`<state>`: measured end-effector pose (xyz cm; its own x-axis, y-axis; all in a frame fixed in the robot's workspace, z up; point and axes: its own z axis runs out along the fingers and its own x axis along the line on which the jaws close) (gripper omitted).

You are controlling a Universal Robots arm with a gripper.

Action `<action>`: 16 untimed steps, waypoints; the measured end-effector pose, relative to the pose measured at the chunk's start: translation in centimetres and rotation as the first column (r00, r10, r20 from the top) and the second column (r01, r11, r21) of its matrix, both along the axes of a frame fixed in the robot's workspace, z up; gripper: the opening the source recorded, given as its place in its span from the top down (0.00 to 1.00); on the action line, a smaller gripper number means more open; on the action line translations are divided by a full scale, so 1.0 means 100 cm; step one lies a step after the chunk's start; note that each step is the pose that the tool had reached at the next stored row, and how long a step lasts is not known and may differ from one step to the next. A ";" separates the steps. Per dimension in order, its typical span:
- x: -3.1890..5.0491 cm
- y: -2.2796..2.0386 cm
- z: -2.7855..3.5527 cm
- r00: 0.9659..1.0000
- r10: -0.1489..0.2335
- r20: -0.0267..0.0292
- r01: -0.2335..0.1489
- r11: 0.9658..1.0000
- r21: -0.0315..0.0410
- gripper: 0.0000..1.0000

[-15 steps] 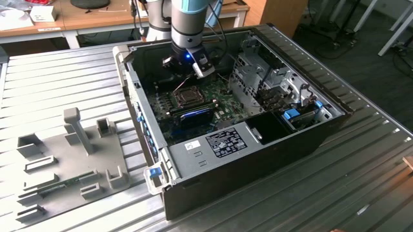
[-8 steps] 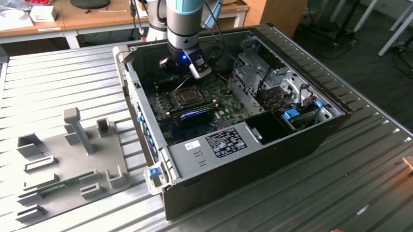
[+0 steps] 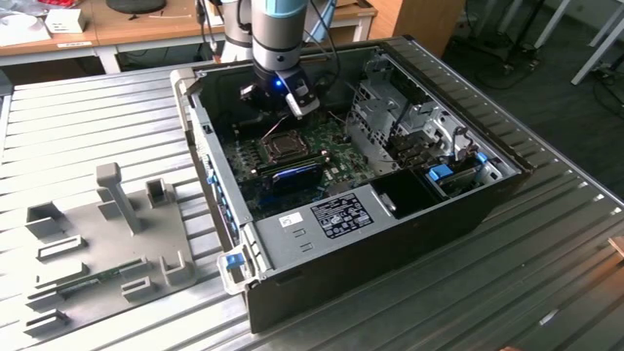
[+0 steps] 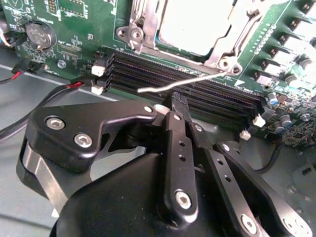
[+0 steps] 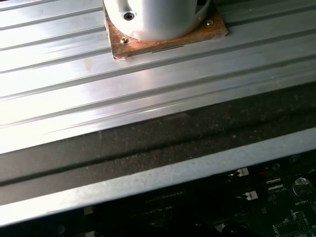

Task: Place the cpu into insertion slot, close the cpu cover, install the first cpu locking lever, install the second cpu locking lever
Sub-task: 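Install the first cpu locking lever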

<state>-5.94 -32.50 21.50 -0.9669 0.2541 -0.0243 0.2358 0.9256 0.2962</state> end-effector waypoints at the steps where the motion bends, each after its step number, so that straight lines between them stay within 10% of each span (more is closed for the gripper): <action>1: 0.0000 0.0000 0.0013 1.000 0.000 0.000 0.000 1.000 0.000 0.90; 16: 0.0001 -0.0042 0.0084 1.000 0.000 0.000 0.000 1.000 0.000 0.90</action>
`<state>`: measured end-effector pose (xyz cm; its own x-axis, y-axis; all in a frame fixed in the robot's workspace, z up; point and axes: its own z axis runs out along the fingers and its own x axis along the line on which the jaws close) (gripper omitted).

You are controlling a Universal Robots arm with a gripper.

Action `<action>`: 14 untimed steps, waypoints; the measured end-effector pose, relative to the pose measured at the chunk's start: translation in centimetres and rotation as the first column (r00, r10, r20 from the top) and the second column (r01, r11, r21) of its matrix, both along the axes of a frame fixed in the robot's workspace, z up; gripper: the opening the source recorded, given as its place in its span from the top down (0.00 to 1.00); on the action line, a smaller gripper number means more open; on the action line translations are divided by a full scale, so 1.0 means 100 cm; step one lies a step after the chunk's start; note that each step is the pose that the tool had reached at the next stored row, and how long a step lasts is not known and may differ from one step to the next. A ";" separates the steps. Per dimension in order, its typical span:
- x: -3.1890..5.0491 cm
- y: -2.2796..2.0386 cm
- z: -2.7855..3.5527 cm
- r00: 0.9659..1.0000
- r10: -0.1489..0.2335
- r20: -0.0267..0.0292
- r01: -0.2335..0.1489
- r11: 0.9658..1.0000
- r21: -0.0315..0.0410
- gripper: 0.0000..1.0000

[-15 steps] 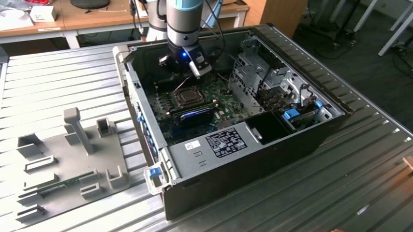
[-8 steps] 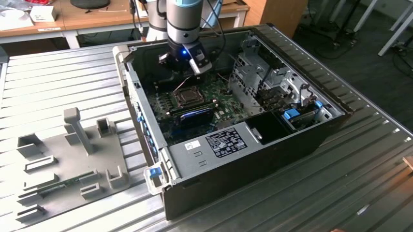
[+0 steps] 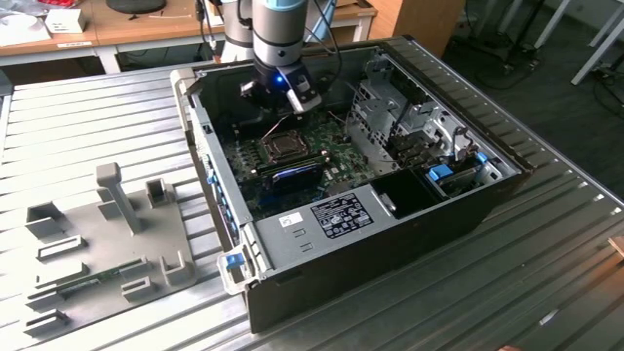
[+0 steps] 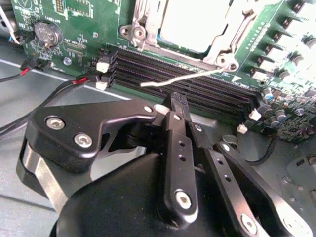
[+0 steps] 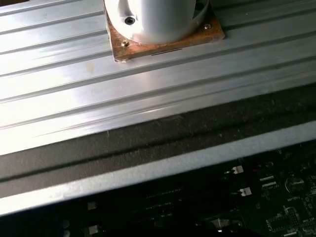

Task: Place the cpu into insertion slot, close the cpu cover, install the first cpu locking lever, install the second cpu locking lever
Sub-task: 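Install the first cpu locking lever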

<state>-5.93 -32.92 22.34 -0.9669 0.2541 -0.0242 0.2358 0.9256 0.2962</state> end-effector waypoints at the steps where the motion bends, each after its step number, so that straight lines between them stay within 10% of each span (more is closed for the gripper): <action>1: 0.0000 -0.0011 0.0000 1.000 0.000 0.000 0.000 1.000 0.000 0.90; 14: 0.0009 -0.0069 -0.0031 1.000 0.000 0.000 0.000 1.000 0.000 0.90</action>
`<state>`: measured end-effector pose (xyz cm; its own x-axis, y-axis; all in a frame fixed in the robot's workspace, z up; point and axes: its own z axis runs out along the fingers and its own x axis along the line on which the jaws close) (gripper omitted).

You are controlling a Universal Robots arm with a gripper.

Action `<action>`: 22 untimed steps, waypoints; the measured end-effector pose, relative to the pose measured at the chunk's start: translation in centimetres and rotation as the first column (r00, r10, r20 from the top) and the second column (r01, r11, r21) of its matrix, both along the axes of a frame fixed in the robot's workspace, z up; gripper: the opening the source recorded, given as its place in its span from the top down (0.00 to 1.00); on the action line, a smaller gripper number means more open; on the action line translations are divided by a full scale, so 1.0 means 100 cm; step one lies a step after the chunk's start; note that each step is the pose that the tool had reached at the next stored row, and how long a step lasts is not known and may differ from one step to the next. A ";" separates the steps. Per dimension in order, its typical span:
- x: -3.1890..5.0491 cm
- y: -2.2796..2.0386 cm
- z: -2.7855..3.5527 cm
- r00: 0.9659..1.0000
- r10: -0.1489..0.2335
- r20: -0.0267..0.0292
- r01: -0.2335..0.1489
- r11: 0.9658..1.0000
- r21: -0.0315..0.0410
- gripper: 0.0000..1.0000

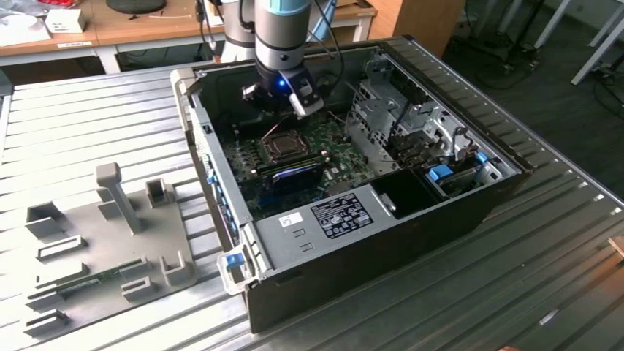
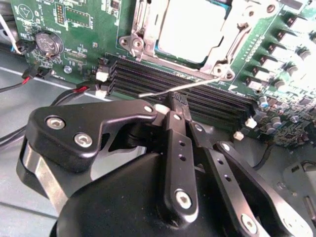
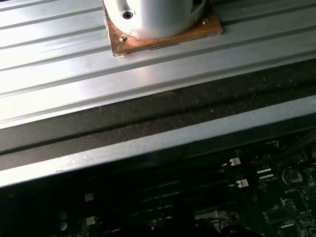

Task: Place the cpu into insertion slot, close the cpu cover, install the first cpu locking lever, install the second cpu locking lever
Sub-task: 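Install the first cpu locking lever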

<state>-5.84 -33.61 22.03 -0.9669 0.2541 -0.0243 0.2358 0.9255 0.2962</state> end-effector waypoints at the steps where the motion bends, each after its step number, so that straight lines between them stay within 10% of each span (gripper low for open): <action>1: 0.0002 0.0000 -0.0007 1.000 0.000 0.000 0.000 1.000 0.000 0.90; 22: 0.0031 0.0000 -0.0083 1.000 0.000 0.000 0.000 1.000 0.000 0.90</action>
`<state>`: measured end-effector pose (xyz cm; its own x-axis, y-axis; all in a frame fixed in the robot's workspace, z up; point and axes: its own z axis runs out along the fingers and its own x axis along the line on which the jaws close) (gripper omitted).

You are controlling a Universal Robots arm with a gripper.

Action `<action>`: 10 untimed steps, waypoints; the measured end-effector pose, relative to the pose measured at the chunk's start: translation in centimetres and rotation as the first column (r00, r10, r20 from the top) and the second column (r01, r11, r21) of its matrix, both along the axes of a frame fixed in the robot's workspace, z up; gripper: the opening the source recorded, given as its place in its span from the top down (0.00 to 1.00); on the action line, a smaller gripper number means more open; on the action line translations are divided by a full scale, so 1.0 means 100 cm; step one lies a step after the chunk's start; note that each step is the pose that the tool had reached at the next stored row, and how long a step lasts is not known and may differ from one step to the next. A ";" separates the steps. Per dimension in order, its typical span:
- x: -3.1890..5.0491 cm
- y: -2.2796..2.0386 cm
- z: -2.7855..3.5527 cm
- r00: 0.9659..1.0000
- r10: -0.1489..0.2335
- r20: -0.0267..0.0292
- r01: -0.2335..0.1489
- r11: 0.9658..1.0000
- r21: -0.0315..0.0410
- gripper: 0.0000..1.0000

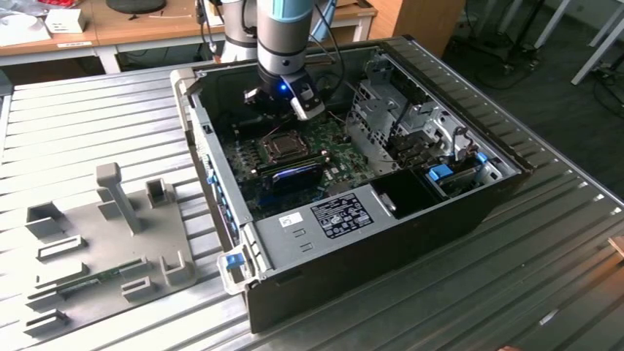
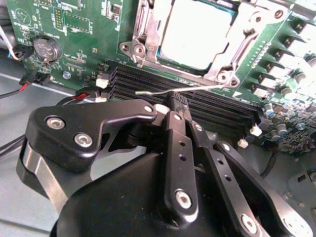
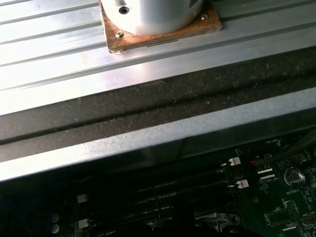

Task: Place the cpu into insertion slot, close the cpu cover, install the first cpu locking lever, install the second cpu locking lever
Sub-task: 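Install the first cpu locking lever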

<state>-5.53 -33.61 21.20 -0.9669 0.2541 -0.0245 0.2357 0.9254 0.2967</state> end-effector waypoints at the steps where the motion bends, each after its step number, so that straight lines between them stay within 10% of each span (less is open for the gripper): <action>1: 0.0000 0.0000 -0.0005 1.000 0.000 0.000 0.000 1.000 0.000 0.90; 10: 0.0008 -0.0001 -0.0050 1.000 0.000 0.000 0.000 1.000 -0.001 0.90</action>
<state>-5.45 -33.62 20.70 -0.9669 0.2540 -0.0243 0.2358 0.9258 0.2956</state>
